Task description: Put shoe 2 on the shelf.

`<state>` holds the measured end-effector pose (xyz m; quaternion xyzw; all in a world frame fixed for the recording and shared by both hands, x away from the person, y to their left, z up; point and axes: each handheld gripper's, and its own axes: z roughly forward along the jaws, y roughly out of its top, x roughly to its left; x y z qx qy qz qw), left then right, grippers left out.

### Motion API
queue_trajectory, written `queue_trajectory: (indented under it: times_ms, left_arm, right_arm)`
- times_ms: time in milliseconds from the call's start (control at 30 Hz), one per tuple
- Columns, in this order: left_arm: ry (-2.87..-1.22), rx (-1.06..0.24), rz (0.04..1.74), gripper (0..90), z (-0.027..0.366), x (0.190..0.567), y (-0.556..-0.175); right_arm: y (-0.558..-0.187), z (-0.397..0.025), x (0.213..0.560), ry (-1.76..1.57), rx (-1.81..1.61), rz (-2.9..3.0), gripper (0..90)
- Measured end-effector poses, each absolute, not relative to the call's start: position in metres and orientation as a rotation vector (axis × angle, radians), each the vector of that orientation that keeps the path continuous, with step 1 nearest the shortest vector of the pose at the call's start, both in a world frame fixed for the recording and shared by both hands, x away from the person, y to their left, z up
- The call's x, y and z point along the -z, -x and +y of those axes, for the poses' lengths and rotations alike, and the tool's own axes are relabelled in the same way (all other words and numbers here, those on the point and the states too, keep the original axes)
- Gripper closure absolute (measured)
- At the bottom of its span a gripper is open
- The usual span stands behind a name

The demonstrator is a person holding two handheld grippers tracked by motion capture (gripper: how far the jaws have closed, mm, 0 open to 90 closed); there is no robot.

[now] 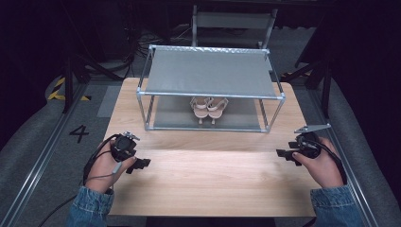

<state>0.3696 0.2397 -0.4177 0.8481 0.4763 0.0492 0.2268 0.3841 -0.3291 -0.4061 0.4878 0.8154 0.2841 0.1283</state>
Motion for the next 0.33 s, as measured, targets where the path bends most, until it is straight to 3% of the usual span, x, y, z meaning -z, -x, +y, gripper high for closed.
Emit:
queue_trajectory:
  times_ms: [333]
  left_arm:
    - [-2.342, -0.153, 1.344, 25.7, 0.2457, 0.4233, -0.3738]
  right_arm:
    - [-0.3872, -0.3371, 0.4168, -1.433, -0.702, 2.386, 32.5]
